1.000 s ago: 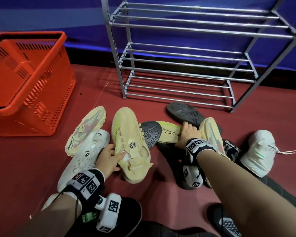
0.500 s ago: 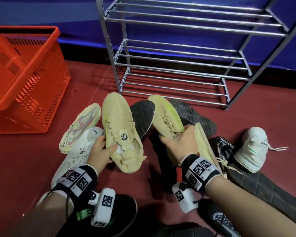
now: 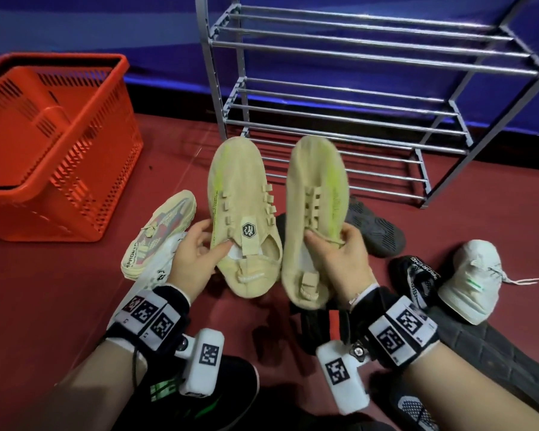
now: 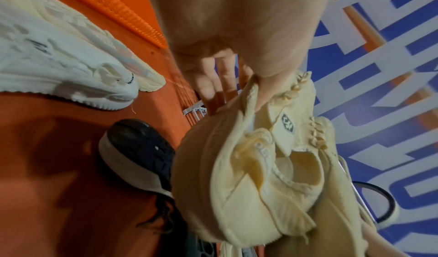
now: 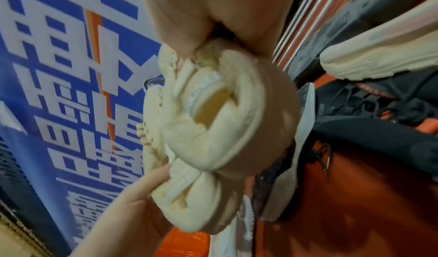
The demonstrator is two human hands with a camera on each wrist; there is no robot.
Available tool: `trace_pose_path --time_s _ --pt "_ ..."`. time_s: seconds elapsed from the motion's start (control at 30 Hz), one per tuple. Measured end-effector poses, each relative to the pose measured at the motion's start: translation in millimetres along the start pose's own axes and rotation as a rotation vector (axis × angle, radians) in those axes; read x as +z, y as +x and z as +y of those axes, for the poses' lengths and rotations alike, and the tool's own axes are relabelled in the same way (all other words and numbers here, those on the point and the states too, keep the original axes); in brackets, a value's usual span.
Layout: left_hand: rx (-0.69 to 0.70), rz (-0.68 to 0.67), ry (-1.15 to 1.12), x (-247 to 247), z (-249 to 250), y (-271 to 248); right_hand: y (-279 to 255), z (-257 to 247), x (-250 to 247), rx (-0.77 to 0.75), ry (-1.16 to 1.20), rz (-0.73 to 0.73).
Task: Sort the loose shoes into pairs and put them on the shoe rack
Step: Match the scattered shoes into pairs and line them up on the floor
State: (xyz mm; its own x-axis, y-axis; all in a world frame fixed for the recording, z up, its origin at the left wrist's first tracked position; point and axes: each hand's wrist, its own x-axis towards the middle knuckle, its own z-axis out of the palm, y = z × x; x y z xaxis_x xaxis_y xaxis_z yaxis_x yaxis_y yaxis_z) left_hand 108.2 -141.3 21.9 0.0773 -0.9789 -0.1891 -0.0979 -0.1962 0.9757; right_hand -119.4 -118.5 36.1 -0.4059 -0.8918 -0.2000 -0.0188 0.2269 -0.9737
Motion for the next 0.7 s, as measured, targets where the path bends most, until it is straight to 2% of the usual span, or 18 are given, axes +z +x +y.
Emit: trace_pose_path --time_s 0.23,0.5,0.7 --pt "0.065 -0.057 -0.032 -2 5 -2 -6 0 -5 -0.017 0.236 -0.186" --pt "0.080 -0.076 -0.030 -1 2 0 -3 -2 -4 -0.021 0.281 -0.180" --pt "0.040 -0.081 -0.013 -4 -8 3 -1 5 5 0.085 0.282 -0.205"
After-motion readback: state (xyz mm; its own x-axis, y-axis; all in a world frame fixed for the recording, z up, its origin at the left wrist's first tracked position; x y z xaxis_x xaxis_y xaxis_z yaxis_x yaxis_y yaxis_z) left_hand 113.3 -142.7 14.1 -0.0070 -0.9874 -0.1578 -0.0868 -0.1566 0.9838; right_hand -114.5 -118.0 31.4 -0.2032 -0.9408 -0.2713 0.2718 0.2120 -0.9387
